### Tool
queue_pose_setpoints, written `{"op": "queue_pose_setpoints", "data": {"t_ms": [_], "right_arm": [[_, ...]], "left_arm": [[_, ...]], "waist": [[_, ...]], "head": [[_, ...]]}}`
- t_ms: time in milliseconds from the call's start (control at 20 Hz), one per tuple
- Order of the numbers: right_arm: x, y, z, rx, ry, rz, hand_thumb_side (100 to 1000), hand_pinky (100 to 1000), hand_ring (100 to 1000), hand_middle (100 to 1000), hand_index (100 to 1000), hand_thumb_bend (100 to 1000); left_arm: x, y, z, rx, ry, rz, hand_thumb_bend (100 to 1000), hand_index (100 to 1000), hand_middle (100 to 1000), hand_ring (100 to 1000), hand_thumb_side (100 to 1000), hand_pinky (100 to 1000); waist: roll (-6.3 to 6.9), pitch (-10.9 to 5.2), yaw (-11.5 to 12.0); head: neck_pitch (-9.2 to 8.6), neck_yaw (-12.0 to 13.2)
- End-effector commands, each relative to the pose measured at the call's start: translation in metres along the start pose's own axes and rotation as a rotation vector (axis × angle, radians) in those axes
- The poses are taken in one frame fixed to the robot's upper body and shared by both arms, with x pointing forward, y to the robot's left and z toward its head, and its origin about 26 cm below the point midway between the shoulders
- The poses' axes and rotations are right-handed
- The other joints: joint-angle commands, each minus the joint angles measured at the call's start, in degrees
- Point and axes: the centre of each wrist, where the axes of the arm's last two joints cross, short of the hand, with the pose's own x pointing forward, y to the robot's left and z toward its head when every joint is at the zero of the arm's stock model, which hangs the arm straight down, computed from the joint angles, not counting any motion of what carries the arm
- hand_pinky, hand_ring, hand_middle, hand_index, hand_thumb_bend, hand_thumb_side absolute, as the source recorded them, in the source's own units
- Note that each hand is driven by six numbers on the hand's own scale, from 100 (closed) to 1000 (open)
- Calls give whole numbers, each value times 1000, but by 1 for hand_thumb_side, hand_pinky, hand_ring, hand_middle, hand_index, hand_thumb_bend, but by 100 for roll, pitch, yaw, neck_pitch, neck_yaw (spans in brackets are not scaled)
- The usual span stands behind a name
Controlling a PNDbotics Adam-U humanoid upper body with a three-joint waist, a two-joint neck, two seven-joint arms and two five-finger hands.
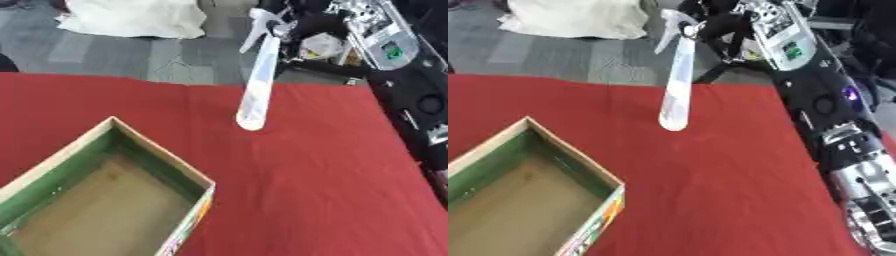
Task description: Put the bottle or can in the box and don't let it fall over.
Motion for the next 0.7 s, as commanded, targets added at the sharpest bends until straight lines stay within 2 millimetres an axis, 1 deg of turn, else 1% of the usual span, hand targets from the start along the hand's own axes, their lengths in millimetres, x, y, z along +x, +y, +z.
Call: {"op": "queue_pose_setpoints", "data": {"t_ms": [50,200,300,400,450,500,700], "right_arm": [[10,-18,9,-31,-16,33,100,786,667,697,769,166],[10,-17,9,-24,-15,34,100,779,641,668,755,162],[10,-18,9,-26,-17,34,100,777,639,665,753,149],[10,-18,9,-30,-19,31,100,775,634,660,750,134],[10,-18,9,-34,-21,29,100,770,624,649,743,107],[10,-18,9,-37,-22,28,100,769,620,644,739,100],[10,-18,9,-43,-27,27,100,766,611,631,730,100]], "left_arm": [[8,2,-2,0,-31,-9,100,736,746,749,749,703],[8,2,-2,1,-30,-9,100,735,746,748,749,704],[8,3,-2,3,-29,-10,100,735,746,748,749,704],[7,3,-2,3,-28,-10,100,735,746,748,750,704],[7,3,-2,3,-28,-10,100,735,746,748,750,705],[7,3,-2,3,-27,-11,100,735,746,748,750,705],[7,3,-2,4,-28,-11,100,735,746,748,749,705]], "waist": [[27,-102,2],[24,-98,2],[23,-97,5],[21,-97,5],[19,-98,4],[17,-99,3],[12,-103,-3]], "head": [[-79,-22],[-70,-23],[-63,-20],[-56,-18],[-56,-22],[-56,-22],[-41,-24]]}}
